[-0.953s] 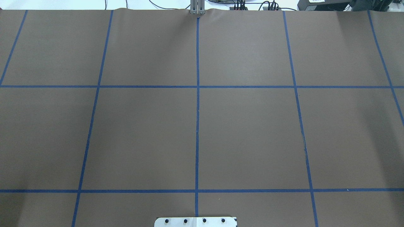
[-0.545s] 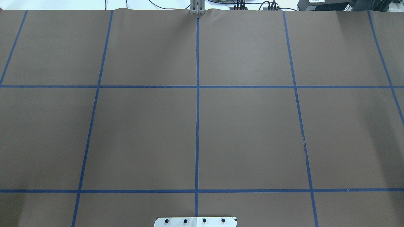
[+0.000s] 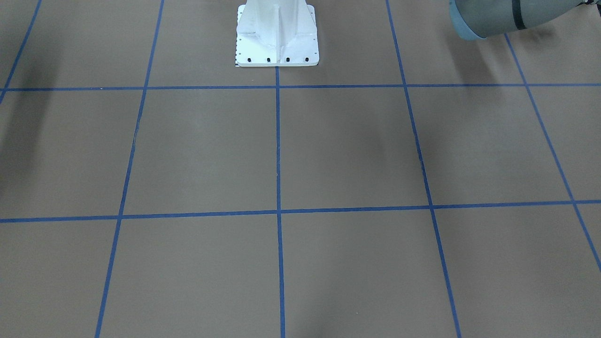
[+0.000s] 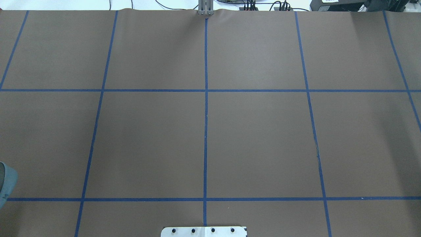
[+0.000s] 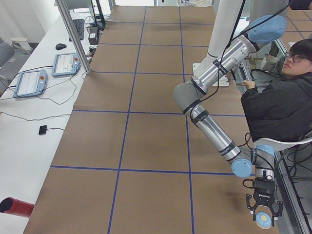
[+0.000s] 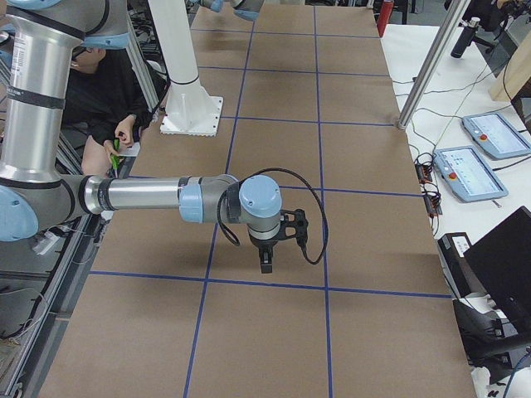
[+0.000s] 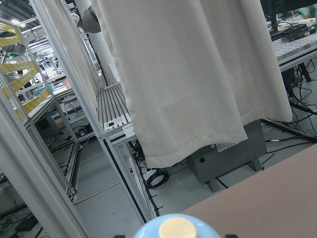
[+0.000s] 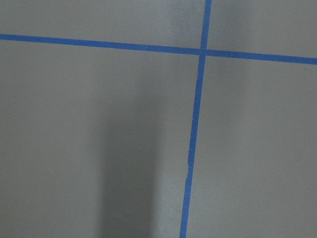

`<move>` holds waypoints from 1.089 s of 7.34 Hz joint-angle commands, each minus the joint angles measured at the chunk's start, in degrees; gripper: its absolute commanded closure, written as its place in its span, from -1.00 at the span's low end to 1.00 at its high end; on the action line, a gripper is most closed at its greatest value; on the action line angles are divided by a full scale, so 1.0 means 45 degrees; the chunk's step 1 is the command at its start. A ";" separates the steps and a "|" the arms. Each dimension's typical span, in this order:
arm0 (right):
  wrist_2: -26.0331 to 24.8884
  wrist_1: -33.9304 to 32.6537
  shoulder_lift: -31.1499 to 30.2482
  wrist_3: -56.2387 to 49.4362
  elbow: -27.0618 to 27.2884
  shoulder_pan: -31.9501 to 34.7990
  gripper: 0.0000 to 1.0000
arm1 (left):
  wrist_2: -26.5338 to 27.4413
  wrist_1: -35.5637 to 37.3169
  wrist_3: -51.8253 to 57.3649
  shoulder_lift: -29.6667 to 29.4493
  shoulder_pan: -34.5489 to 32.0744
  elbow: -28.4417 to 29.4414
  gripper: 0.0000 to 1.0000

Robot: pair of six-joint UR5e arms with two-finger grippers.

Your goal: Place and press bell with both arms

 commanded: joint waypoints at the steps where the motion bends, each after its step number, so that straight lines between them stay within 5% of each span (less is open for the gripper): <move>1: -0.0006 0.0000 0.0002 -0.0005 -0.0017 0.0008 -1.00 | -0.0057 0.0029 0.0119 -0.0036 0.0784 -0.0423 1.00; 5: 0.0014 0.0000 0.0002 -0.0004 -0.0017 -0.0011 -1.00 | -0.0526 0.0494 0.0997 0.0022 0.2330 -0.1573 1.00; 8: 0.0014 -0.0020 0.0002 -0.0004 -0.0017 -0.0011 -1.00 | -0.0526 0.4057 0.2709 -0.0113 0.2662 -0.4029 1.00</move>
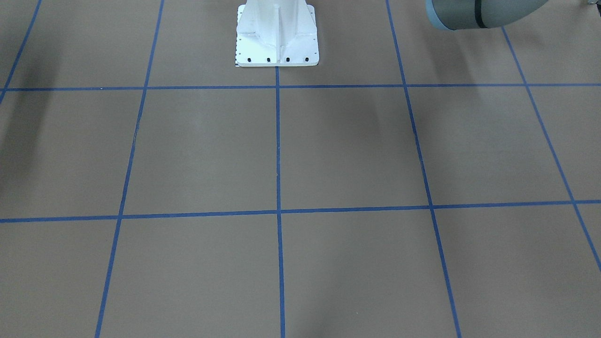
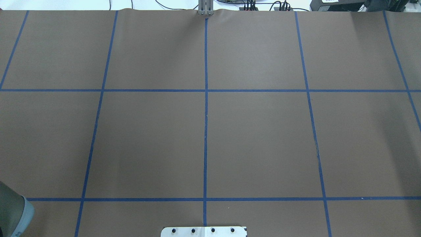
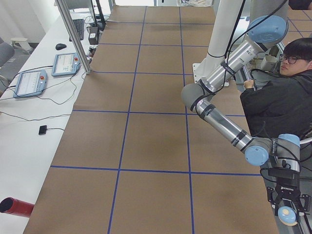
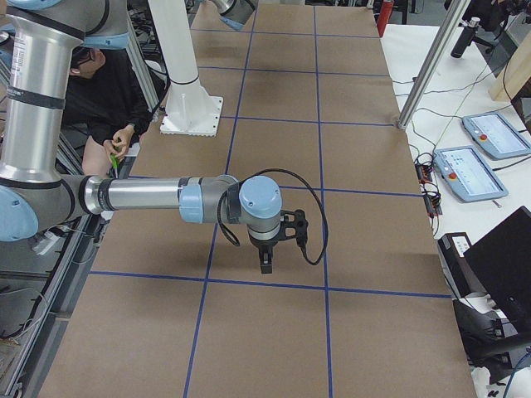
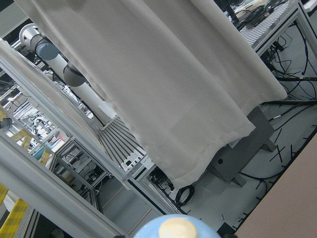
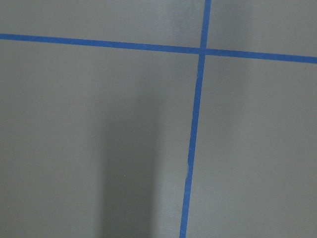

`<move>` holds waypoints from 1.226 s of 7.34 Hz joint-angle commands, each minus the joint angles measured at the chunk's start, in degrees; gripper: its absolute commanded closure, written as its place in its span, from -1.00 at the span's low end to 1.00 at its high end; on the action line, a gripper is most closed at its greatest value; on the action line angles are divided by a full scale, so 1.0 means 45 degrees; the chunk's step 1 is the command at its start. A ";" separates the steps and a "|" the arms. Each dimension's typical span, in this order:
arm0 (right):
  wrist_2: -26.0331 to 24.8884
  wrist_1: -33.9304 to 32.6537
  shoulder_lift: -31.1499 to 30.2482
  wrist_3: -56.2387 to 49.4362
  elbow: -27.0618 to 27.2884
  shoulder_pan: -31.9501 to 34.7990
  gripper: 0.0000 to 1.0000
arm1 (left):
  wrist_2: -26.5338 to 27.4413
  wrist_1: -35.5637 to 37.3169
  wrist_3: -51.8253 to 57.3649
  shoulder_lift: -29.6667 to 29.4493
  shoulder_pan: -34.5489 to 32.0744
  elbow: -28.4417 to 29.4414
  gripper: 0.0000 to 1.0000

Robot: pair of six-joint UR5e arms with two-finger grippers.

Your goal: Place and press bell with both arms

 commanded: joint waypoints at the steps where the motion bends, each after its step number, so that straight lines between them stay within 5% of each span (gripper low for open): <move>1: 0.0000 0.0017 0.0001 -0.0009 -0.0020 0.0019 -1.00 | 0.0206 0.3046 0.1721 -0.0211 0.0031 -0.1769 1.00; 4: -0.0019 0.0017 -0.0057 -0.0048 0.0038 0.0019 -1.00 | 0.1940 0.7088 0.4101 -0.2351 0.0030 -0.2264 1.00; 9: -0.0059 0.0036 -0.0077 -0.0126 0.0039 0.0019 -1.00 | 0.5026 1.0377 0.6319 -0.2615 -0.0106 -0.4234 1.00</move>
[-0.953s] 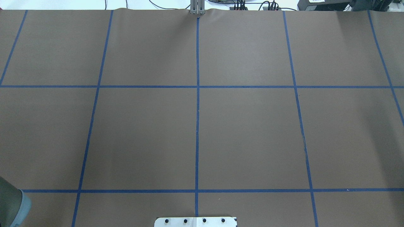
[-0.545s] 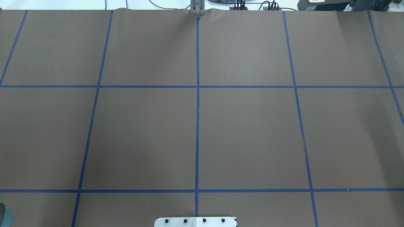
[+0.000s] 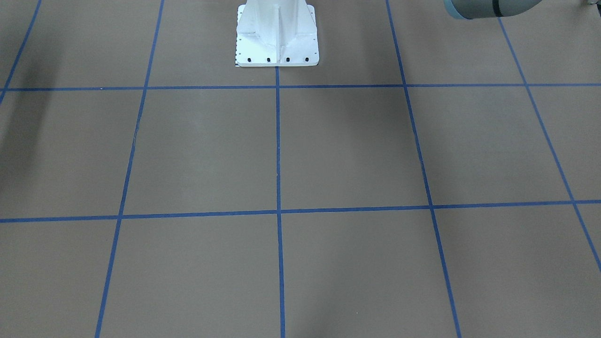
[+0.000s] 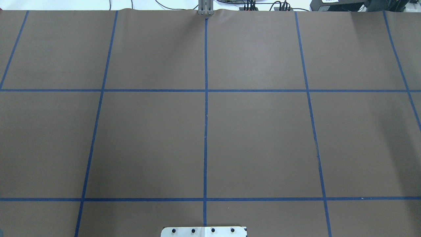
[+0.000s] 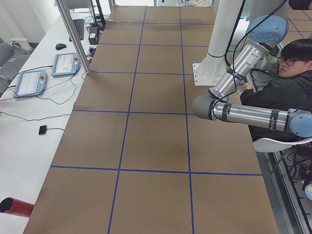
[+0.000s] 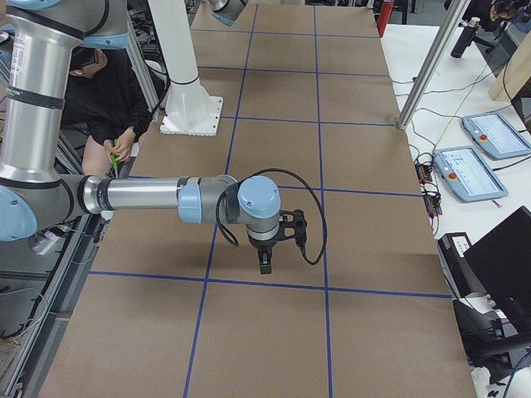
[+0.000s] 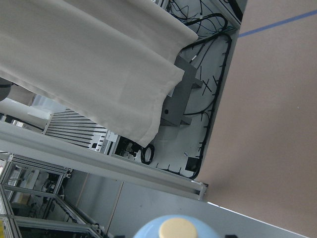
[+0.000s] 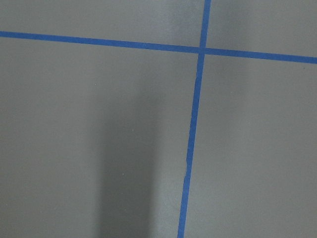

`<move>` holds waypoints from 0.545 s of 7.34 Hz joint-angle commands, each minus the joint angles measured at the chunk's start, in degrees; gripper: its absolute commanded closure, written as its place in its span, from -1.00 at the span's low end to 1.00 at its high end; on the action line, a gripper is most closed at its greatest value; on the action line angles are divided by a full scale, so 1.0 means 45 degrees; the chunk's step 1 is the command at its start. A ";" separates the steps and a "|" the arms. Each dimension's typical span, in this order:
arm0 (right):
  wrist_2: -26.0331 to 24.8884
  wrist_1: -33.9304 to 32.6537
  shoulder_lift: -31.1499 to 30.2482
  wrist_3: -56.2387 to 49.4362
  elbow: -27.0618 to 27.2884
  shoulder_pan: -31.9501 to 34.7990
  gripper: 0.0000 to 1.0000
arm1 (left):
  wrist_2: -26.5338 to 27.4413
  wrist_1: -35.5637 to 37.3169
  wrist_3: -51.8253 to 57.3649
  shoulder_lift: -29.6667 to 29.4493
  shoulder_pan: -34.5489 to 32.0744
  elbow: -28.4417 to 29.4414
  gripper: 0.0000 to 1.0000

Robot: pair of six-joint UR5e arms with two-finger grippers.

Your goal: Place and press bell with both arms

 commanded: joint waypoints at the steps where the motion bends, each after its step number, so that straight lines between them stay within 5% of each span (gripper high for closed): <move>1: -0.0020 0.0000 -0.0004 -0.0027 -0.0004 0.0000 -1.00 | 0.1315 0.1421 0.0767 -0.0051 -0.0136 -0.0682 1.00; 4: -0.0020 0.0000 -0.0004 -0.0047 0.0016 -0.0019 -1.00 | 0.2177 0.2457 0.2817 -0.0090 -0.1171 -0.1830 1.00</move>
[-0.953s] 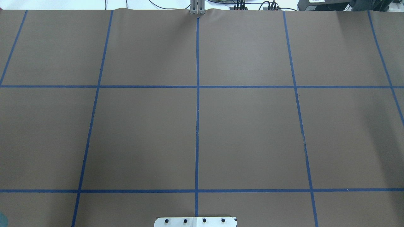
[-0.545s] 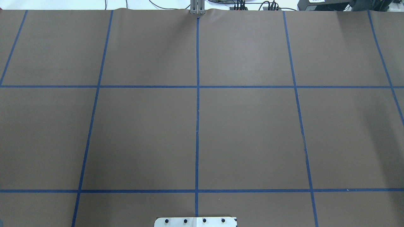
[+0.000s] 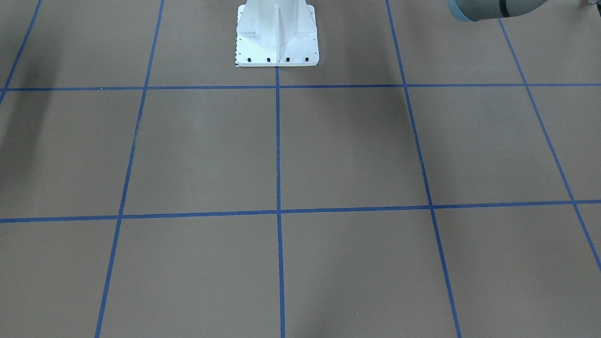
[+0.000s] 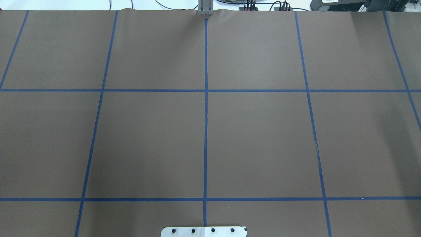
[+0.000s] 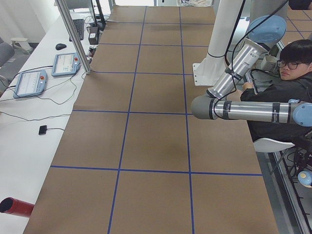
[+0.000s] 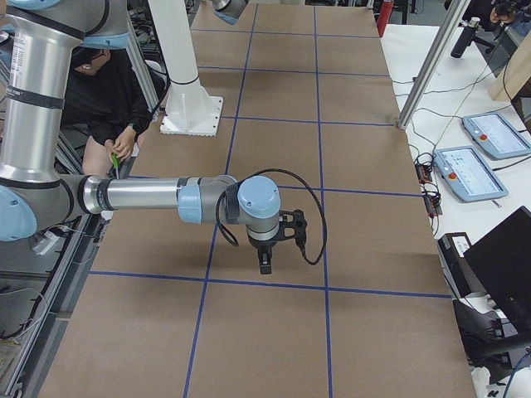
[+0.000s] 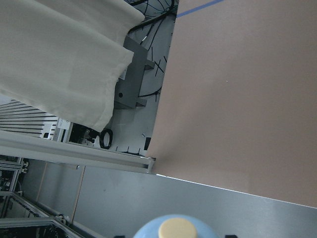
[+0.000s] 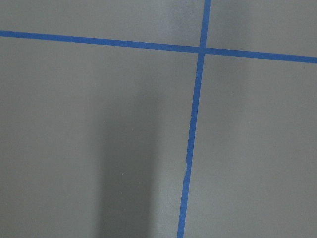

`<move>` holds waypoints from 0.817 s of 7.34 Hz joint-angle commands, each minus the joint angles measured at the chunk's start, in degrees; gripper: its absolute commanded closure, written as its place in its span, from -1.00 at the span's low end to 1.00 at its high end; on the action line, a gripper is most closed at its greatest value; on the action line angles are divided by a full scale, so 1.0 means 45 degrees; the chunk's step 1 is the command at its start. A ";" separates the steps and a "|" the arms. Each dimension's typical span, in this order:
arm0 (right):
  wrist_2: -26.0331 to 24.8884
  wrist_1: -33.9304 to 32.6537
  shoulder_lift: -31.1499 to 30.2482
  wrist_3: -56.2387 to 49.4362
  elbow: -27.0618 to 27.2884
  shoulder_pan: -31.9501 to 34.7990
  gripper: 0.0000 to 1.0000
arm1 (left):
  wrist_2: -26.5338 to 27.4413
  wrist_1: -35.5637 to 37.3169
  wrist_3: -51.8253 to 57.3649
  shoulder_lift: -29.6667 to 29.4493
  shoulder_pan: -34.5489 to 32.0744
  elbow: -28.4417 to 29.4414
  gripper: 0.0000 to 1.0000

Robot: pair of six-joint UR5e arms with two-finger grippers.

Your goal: Place and press bell with both arms

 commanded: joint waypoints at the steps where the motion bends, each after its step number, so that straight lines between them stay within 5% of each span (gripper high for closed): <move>1: 0.0037 0.0019 0.0000 -0.0008 0.0009 -0.0016 -1.00 | 0.0393 0.0806 0.1787 -0.0015 -0.0579 -0.1286 1.00; 6: 0.0038 0.0019 0.0000 -0.0008 0.0029 -0.0016 -1.00 | 0.1800 0.1978 0.5766 -0.0576 -0.1852 -0.2132 1.00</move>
